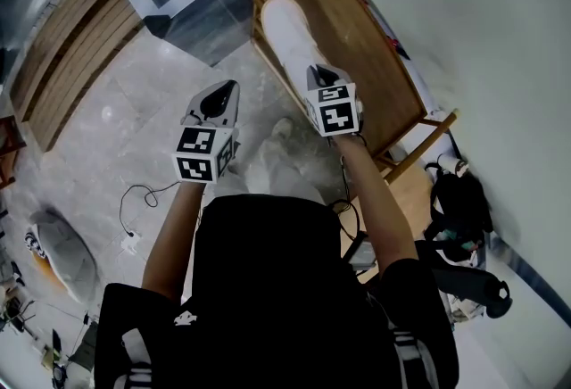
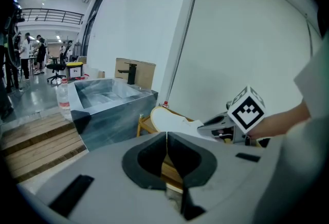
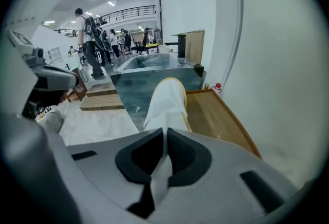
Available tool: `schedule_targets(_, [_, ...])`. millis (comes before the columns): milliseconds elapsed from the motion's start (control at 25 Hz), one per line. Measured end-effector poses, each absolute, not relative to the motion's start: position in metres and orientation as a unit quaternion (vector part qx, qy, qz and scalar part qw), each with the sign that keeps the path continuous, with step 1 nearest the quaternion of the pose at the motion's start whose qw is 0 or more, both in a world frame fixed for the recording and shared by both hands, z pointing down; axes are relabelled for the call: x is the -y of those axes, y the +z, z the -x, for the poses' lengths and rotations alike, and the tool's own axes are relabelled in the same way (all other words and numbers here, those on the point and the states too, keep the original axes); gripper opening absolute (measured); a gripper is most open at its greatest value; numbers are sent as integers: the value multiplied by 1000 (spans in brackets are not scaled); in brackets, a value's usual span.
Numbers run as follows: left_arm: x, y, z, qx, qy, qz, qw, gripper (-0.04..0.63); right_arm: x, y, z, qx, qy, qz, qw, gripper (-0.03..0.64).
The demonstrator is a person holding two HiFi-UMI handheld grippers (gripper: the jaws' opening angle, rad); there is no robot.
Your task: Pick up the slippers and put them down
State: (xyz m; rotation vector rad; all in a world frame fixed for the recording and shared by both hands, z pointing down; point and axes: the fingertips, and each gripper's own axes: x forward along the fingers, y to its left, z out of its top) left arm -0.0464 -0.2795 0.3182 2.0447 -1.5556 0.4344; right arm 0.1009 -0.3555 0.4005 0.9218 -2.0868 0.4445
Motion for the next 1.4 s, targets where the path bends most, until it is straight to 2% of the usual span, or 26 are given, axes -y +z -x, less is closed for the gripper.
schedule_targets(680, [203, 300, 111, 534, 177, -786, 255, 8, 286, 367, -59, 804, 188, -427, 368, 8])
schedule_targets(1040, [147, 275, 144, 507, 169, -820, 203, 8, 213, 347, -41, 783, 194, -482, 341, 8])
schedule_targets(1400, [98, 253, 161, 475, 168, -841, 198, 8, 157, 323, -29, 768, 190, -515, 331, 8])
